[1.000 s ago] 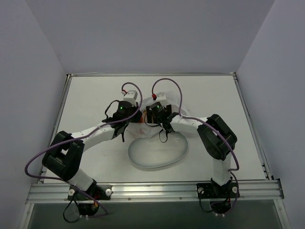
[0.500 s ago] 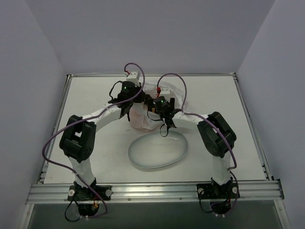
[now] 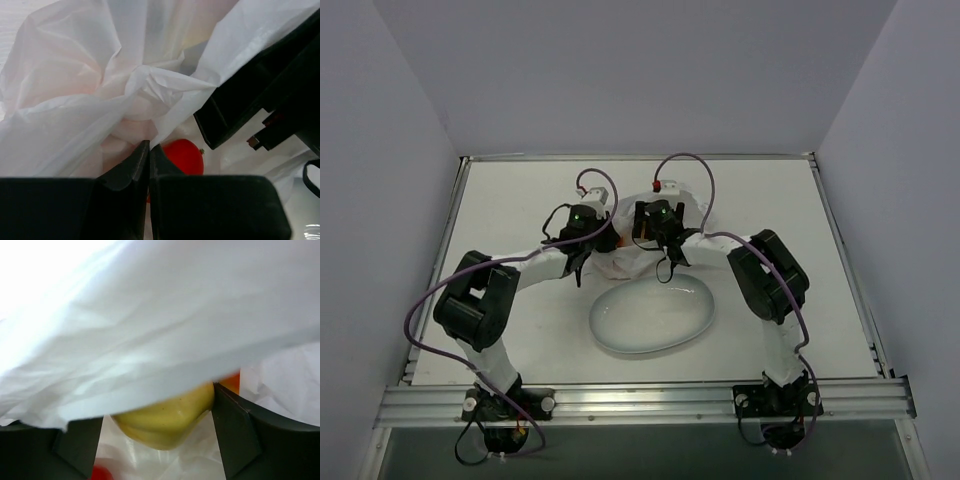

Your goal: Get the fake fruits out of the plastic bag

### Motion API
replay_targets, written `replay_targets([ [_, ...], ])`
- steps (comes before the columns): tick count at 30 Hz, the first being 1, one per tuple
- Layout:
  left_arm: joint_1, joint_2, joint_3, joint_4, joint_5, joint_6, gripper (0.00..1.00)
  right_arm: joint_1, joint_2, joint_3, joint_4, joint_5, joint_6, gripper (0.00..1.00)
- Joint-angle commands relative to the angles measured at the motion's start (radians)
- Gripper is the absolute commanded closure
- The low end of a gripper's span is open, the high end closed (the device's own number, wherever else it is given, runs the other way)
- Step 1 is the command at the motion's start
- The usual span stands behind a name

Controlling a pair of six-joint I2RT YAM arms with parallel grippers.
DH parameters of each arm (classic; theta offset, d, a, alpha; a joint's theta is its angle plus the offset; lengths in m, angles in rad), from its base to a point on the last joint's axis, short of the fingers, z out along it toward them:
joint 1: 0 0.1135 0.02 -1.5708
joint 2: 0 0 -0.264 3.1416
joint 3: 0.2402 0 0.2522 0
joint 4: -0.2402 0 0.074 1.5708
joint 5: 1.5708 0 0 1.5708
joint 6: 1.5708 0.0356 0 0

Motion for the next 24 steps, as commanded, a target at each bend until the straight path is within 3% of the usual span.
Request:
replay_targets([
  [1, 0.000, -0.112, -0.005, 0.051, -0.006, -0.007, 0.98, 0.002, -0.040, -0.037, 0.103, 0.010, 0.026, 0.52],
  [3, -0.001, -0.120, -0.025, 0.068, -0.006, -0.008, 0.98, 0.005, -0.074, -0.089, 0.144, 0.001, 0.029, 0.62],
  [9, -0.018, -0.134, -0.041, 0.119, -0.008, -0.021, 0.98, 0.022, -0.227, -0.172, 0.135, -0.016, 0.012, 0.64],
  [24, -0.021, -0.192, -0.064, 0.239, -0.071, -0.111, 0.98, 0.029, -0.531, -0.358, 0.160, -0.255, 0.055, 0.66],
])
